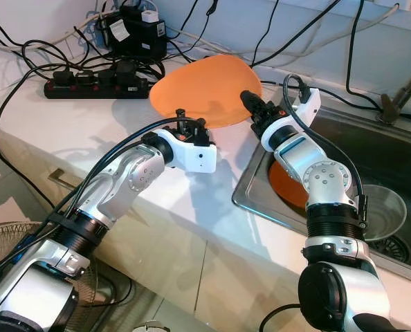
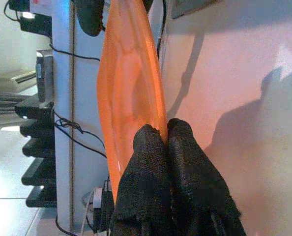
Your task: Kitchen organization
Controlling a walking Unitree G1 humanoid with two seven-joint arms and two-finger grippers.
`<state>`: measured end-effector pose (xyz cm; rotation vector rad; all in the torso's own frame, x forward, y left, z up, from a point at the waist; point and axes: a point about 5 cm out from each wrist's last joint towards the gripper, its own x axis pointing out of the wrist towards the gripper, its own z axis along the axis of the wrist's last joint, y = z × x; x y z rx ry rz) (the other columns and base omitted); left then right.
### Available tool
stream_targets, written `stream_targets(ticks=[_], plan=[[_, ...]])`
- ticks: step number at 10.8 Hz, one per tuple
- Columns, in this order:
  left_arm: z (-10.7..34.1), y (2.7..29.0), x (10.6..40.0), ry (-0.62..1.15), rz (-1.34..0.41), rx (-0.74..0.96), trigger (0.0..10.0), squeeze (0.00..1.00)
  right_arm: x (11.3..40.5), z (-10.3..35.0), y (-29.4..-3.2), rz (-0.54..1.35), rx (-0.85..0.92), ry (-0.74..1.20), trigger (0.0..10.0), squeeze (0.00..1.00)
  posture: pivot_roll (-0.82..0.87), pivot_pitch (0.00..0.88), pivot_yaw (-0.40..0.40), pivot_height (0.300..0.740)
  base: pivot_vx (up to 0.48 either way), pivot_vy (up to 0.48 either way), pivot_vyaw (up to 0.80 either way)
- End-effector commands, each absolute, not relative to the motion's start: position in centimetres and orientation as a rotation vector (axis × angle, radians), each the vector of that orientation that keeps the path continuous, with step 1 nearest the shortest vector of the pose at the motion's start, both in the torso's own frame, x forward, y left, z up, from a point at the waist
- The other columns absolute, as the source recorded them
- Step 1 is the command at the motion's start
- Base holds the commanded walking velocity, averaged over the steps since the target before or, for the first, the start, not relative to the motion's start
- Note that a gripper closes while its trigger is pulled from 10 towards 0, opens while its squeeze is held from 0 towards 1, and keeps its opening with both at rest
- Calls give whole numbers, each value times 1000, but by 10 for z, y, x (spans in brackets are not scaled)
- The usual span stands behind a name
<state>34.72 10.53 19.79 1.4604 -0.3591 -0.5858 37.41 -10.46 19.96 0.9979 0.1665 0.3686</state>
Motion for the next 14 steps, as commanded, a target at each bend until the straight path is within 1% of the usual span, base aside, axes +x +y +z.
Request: stream_targets(ticks=[1, 7, 8, 9, 14], plan=[[217, 100, 350, -442, -540, 1471, 10000, 0, 372, 202, -106, 382, 995, 151, 0, 0, 156, 0, -58, 740, 0, 0, 0], [221, 101, 352, -477, -505, 1485, 10000, 0, 372, 201, -104, 390, 1000, 155, 0, 0, 156, 0, -59, 740, 0, 0, 0], [222, 101, 351, -479, -504, 1484, 10000, 24, 372, 201, -104, 391, 1002, 156, 0, 0, 156, 0, -59, 740, 0, 0, 0], [221, 100, 351, -475, -510, 1463, 10000, 1000, 372, 201, -104, 389, 1007, 156, 0, 0, 156, 0, -59, 740, 0, 0, 0], [220, 98, 350, -479, -523, 1455, 10000, 1000, 378, 202, -124, 252, 1110, 81, 0, 0, 157, 0, -61, 740, 0, 0, 0]])
